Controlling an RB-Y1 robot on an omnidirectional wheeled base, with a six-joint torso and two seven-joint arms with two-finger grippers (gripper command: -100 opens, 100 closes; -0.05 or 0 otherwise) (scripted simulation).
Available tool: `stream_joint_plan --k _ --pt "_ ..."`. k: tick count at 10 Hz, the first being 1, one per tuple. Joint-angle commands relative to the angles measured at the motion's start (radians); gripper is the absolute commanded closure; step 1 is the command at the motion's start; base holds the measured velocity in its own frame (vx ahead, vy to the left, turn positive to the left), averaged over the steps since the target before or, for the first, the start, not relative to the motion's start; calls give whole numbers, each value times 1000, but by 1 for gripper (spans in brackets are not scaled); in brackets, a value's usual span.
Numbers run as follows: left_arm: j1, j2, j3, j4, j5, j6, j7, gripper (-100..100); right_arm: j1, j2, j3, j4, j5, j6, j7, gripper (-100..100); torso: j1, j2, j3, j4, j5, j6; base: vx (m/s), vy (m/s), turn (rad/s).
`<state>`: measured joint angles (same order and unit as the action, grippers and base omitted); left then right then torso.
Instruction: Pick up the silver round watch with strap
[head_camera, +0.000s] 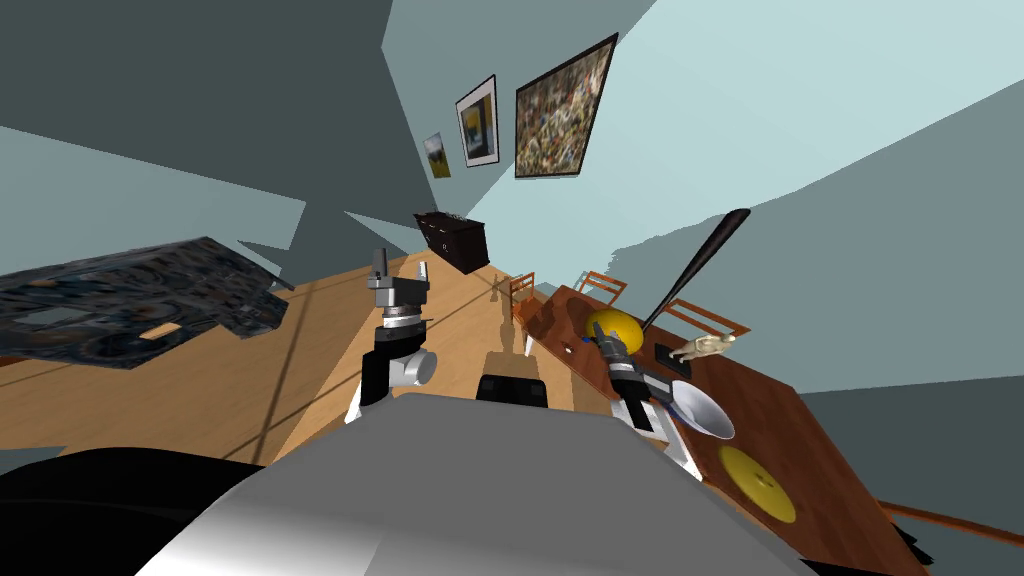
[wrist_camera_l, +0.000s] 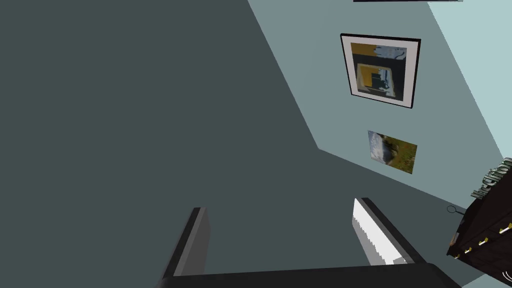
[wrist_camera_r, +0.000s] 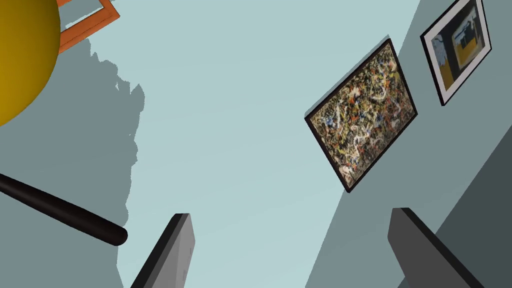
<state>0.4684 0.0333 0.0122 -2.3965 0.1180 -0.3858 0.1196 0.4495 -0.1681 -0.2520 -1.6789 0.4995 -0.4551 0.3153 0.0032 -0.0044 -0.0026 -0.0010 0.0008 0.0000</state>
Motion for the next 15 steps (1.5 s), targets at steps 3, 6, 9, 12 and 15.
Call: stream_joint_plan --k 3,6,9,12,15 --pt "0 0 0 0 0 0 0 0 6 -10 -25 102 92 -4 45 -100 -1 1 0 0 0 0 62 22 143" --pt "0 0 0 0 0 0 0 0 2 -26 -57 194 179 -4 97 -100 -1 1 1 0 0 1 61 20 150" --pt "0 0 0 0 0 0 0 0 0 -33 -73 275 238 -4 124 -100 -1 2 1 0 0 0 51 16 143" --pt "0 0 0 0 0 0 0 0 -5 -48 -105 368 327 -3 176 -100 -1 2 1 0 0 1 56 18 148" --pt "0 0 0 0 0 0 0 0 -7 -56 -120 450 383 -2 202 -100 -1 1 1 0 0 0 57 8 128"
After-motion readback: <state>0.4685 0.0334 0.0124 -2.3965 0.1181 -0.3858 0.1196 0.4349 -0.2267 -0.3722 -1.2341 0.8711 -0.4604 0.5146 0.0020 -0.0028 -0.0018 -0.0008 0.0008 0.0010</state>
